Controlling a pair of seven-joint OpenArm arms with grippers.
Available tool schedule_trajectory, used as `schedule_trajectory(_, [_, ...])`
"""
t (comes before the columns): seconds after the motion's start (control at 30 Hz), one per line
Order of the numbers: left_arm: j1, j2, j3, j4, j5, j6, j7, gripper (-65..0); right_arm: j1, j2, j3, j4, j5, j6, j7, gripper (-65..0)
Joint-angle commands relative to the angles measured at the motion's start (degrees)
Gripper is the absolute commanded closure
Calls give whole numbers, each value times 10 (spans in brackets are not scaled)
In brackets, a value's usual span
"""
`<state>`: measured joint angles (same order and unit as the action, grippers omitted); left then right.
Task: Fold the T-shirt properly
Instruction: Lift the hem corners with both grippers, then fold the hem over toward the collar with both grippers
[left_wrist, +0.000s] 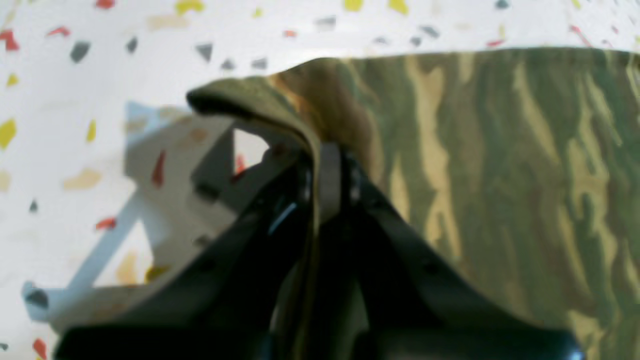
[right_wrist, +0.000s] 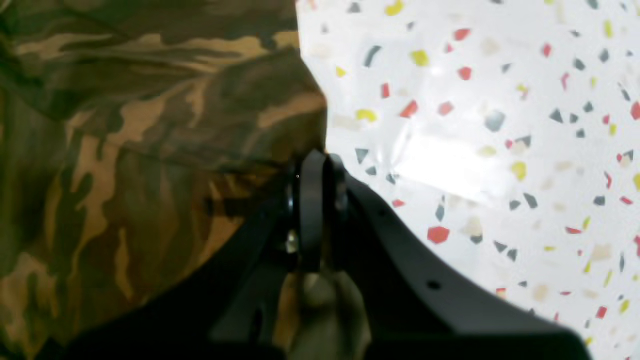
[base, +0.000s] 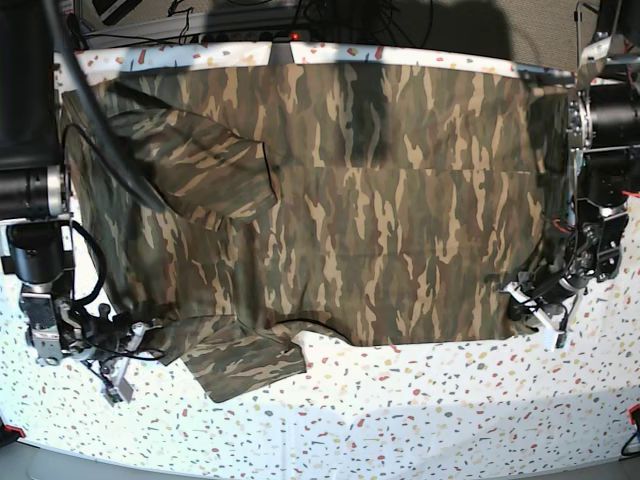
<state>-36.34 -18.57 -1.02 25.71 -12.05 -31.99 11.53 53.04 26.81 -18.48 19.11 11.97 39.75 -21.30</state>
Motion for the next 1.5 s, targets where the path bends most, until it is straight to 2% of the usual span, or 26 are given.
schedule_trajectory(0.0, [-17,-9,-1,20,-27,-6,-8,0,23,12,1,18,17,3,-1,0])
schedule_trajectory(0.1, [-16,-17,-1,38,-72,-6,13,0,20,25,1,43,49,3,-39,0])
schedule_trajectory(0.23, [0,-25,-1,73,-80,-6,27,0,2,51,1,86,103,3,-57,0])
schedule_trajectory(0.43, [91,-32,-1,227,-127,-5,48,0,-80,97,1,213,190,3,-83,0])
schedule_trajectory(0.47, [110,-33,-1,260,-131,7,54,0,-101,108,1,242,206,3,-85,0])
schedule_trajectory(0.53, [147,-34,-2,319,-127,33,71,0,-142,130,1,302,240,3,-90,0])
schedule_trajectory(0.63, [198,-34,-17,383,-103,47,70,0,-202,165,1,387,284,3,-92,0])
schedule_trajectory(0.8, [269,-34,-80,455,-106,52,67,0,-276,211,14,494,288,-31,-101,0])
schedule_trajectory(1.07, [378,-34,-172,578,-136,52,69,0,-409,216,155,594,318,-38,-126,0])
schedule_trajectory(1.47, [469,-34,-183,665,-135,52,84,0,-605,216,328,708,318,-38,-129,0])
